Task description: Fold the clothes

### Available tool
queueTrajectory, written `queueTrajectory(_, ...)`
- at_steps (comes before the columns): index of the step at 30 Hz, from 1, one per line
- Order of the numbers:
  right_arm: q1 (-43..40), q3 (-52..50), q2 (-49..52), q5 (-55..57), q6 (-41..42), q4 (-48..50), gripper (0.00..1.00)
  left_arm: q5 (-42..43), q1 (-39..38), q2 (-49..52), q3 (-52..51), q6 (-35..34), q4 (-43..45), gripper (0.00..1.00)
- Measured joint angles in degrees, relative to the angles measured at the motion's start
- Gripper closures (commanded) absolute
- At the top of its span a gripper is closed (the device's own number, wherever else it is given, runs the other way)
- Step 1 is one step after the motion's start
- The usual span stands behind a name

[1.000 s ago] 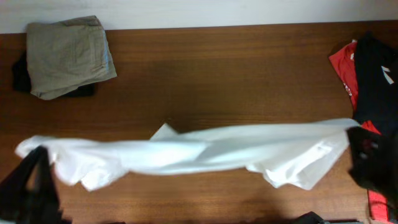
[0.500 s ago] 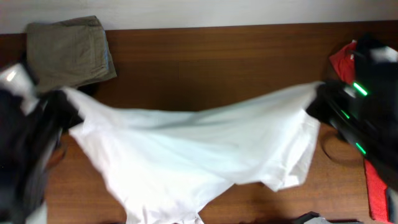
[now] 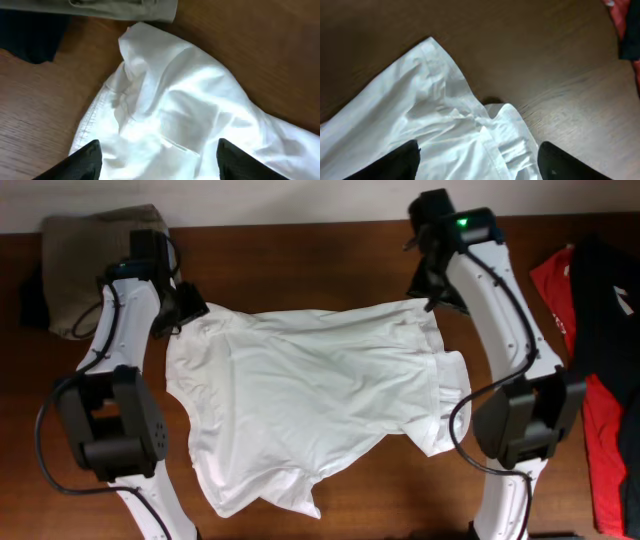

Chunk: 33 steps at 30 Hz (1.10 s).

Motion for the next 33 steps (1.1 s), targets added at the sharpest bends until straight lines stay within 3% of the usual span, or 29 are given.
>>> queueTrajectory(7,-3.21,-0.42,-0.17,-14.21,-18.1,-0.66,0.28,0.5,-0.07,0.09,-0.02,0.0,-1.49,0.27)
queueTrajectory(9,-3.21,-2.71,0.2,-15.63,-21.14,0.52,0.35,0.52,-0.15,0.09,0.0,0.0,-2.34,0.27)
queueTrajectory(12,-3.21,-7.48,1.57,-16.39,-23.67,5.27,0.34,0.55,-0.15,0.09,-0.02,0.0,-2.82,0.27)
queueTrajectory(15,-3.21,-13.97,2.67,-16.61,-28.26,11.89,0.27,0.55,-0.15,0.09,-0.02,0.0,-2.86,0.27)
queueTrajectory(18,-3.21,-18.69,2.78,-16.79,-32.11,17.22,0.28,0.55,-0.15,0.09,-0.02,0.0,-3.06,0.27)
queueTrajectory(21,-3.21,-22.4,2.82,-16.9,-33.88,20.83,0.42,0.55,-0.15,0.09,-0.02,0.0,-3.06,0.27)
queueTrajectory(24,-3.21,-23.96,2.82,-18.05,-35.01,22.99,0.48,0.55,-0.15,0.09,-0.02,0.0,-3.04,0.27)
queueTrajectory(29,-3.21,-27.28,2.82,-18.73,-35.01,26.08,0.5,0.52,-0.15,0.09,-0.02,0.0,-3.04,0.27)
queueTrajectory(33,-3.21,-29.27,2.82,-18.84,-35.12,28.63,0.69,0.55,-0.15,0.09,0.0,0.0,-3.06,0.27)
